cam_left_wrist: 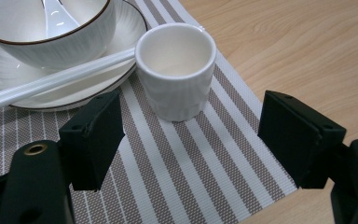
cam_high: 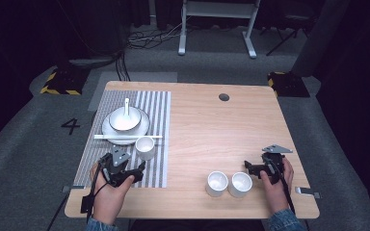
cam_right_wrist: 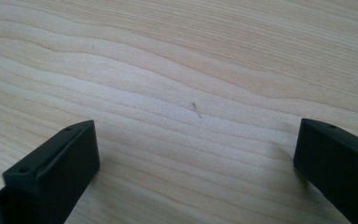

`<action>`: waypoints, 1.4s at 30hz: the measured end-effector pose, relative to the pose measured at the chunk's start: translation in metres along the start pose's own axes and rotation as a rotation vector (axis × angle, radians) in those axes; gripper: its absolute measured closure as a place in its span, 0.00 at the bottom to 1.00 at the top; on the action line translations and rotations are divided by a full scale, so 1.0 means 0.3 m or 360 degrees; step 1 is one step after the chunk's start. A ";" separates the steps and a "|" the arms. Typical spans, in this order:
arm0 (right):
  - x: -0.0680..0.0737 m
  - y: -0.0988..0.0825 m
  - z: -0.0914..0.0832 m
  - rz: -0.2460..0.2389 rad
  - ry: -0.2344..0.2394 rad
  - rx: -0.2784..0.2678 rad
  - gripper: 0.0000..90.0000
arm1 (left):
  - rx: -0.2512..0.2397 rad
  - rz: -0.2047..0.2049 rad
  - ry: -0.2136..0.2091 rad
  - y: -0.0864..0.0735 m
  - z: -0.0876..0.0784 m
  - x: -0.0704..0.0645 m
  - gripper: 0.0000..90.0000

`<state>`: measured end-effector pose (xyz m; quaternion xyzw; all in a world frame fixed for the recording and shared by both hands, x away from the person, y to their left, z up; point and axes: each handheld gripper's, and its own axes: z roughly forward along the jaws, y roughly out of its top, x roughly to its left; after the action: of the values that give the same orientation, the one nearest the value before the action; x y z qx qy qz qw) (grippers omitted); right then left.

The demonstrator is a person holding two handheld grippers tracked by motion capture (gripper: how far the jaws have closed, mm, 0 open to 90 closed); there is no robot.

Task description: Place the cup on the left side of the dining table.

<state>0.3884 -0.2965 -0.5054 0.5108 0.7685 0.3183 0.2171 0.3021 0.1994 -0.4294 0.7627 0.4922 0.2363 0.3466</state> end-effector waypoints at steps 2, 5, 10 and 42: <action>0.000 0.000 0.000 0.0000 0.0000 0.0000 0.00 | 0.0005 -0.0009 0.0005 -0.012 -0.005 0.008 0.25; 0.000 0.000 0.000 0.0001 0.0000 0.0000 0.00 | -0.0007 -0.0015 0.0002 -0.029 -0.014 0.013 0.25; 0.000 0.000 0.000 0.0001 0.0000 0.0000 0.00 | -0.0024 -0.0009 -0.0011 -0.056 -0.024 0.020 0.25; 0.000 0.000 0.000 0.0001 0.0000 0.0000 0.00 | 0.0139 -0.0151 0.0072 -0.262 0.060 0.127 0.24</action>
<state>0.3884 -0.2965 -0.5054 0.5110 0.7684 0.3183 0.2170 0.2839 0.2505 -0.5001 0.7474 0.5454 0.2151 0.3126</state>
